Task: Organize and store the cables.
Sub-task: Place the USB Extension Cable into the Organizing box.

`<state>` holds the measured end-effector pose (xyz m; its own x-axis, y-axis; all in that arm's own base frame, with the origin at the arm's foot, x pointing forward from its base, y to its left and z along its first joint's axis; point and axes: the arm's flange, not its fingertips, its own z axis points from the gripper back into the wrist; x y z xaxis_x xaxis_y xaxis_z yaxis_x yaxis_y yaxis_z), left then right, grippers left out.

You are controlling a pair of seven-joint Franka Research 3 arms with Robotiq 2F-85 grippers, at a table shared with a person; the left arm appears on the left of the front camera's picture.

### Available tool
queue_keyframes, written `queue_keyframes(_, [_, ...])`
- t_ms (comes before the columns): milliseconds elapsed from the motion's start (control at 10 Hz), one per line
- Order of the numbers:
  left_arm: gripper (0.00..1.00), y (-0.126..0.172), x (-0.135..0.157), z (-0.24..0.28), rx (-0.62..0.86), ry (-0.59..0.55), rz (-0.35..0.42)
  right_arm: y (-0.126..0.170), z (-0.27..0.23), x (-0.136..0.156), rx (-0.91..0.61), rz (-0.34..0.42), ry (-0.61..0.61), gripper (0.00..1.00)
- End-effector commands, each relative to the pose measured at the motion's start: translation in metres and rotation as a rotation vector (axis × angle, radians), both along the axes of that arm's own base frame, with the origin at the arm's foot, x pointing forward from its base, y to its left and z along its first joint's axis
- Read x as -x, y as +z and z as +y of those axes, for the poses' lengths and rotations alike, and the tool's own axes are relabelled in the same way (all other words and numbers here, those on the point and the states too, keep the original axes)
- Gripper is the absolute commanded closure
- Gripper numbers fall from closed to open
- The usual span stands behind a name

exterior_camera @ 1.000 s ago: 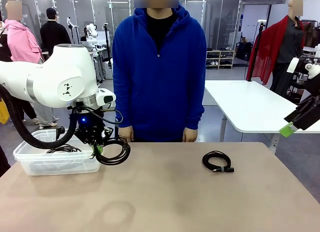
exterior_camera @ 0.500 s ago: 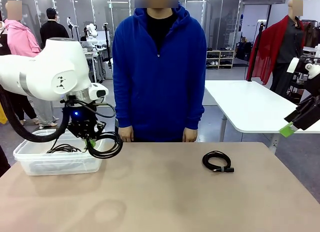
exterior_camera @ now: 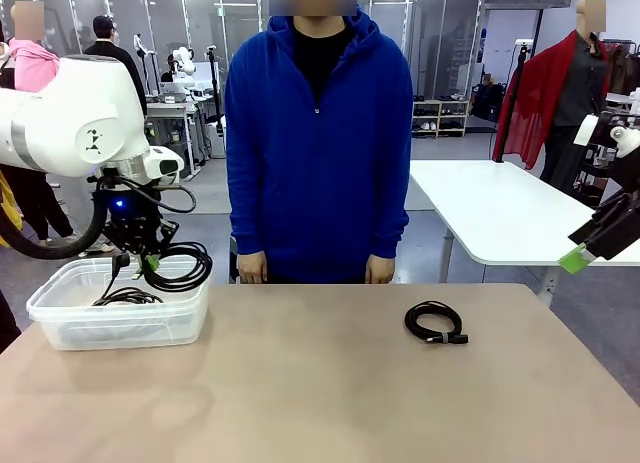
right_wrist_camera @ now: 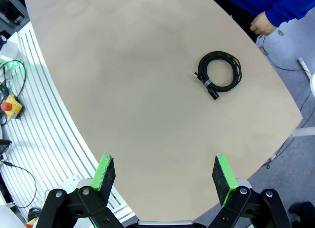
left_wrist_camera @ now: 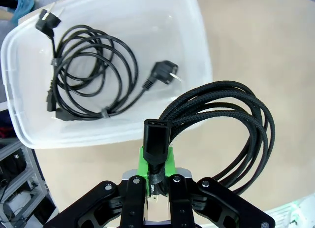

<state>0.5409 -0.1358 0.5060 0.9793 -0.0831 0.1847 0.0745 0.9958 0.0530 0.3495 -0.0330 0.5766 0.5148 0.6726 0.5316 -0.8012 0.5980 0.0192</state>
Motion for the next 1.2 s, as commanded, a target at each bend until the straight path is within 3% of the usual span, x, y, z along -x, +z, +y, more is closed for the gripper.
queue_keyframes(0, [0.86, 0.0, -0.02, 0.011, 0.01, 0.001, 0.003, -0.001, 0.0, 0.001, -0.012, -0.002, 0.012, 0.0])
queue_keyframes(500, [0.86, -0.023, -0.067, 0.051, 0.077, 0.109, 0.004, -0.001, 0.0, 0.001, -0.012, -0.002, 0.012, 0.0])
queue_keyframes(1100, [0.86, -0.072, -0.09, 0.064, 0.112, 0.204, 0.028, -0.001, 0.0, 0.001, -0.012, -0.002, 0.012, 0.0])
